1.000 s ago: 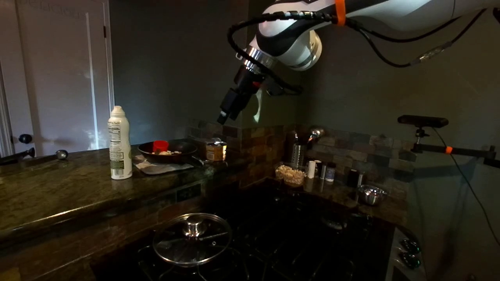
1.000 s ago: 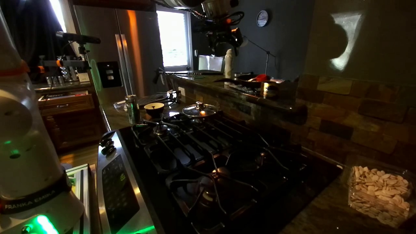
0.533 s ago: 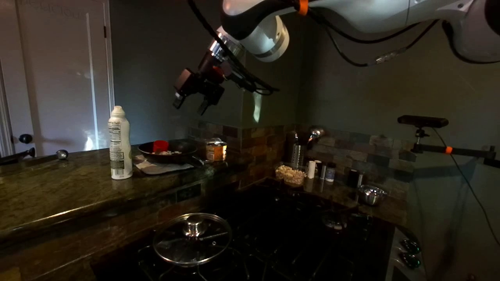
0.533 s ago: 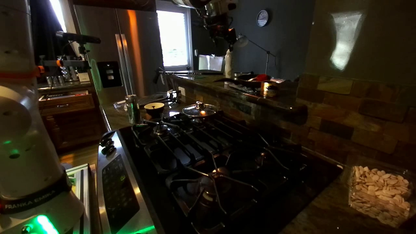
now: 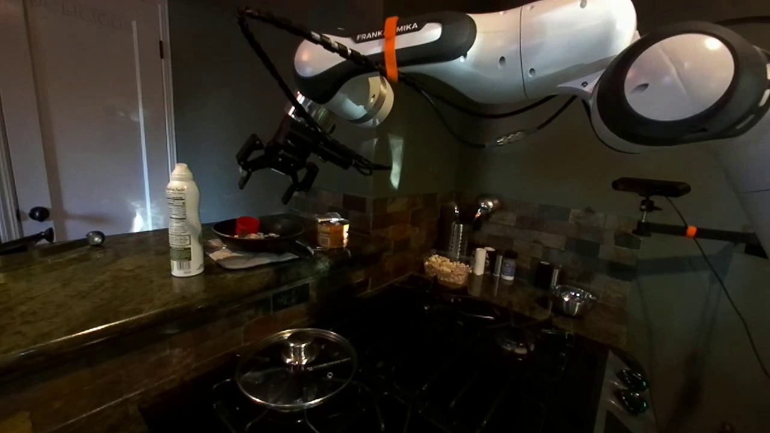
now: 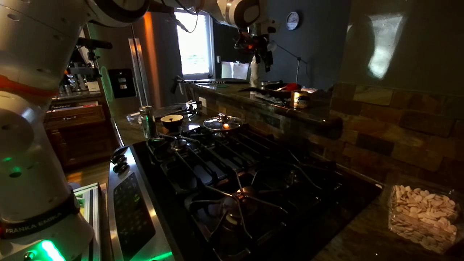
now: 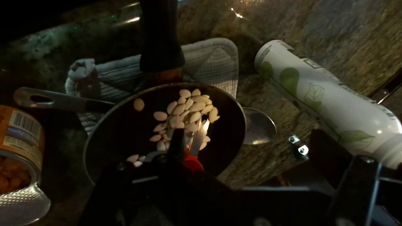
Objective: Move the orange block to the bowl
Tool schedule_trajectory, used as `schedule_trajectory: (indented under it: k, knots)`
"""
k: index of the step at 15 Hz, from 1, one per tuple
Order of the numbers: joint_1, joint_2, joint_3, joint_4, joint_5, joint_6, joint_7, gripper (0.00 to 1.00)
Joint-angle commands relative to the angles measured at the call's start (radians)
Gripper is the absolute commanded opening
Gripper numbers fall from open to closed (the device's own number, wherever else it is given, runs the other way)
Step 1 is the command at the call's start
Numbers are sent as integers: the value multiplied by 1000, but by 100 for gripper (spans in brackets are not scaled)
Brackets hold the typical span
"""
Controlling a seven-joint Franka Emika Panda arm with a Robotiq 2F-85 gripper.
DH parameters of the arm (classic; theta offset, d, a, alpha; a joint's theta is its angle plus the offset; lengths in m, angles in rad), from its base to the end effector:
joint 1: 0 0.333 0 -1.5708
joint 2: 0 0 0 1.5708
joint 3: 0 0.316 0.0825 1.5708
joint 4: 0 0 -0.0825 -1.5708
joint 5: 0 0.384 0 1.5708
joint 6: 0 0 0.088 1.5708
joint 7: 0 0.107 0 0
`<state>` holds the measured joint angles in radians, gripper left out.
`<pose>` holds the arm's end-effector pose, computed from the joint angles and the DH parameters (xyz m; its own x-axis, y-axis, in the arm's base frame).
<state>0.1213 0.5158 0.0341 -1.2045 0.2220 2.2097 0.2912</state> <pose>0.7386 0.1163 0.5396 0.8863 -0.2820 0.3673 -0.1469 -0.9235 -0.3545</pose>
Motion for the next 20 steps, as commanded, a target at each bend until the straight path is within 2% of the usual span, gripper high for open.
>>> schedule_trajectory:
  k: [1,2,3,5,11,14,17,20]
  knots:
    - [0,4,-1,0,0,3,-2,100]
    - [0,2,0,-1,-1,3,-2,100]
    - [12,11,-15,37,-11,-36,145,100]
    - [54,62,-53,103,-82,-30,290,100]
    - [129,224,-110,320,-186,-66,696,100]
    - [135,311,-134,428,-218,-85,864,100]
    - [105,389,-131,507,-218,-98,918,100]
    - [56,445,-90,580,-184,-105,847,100]
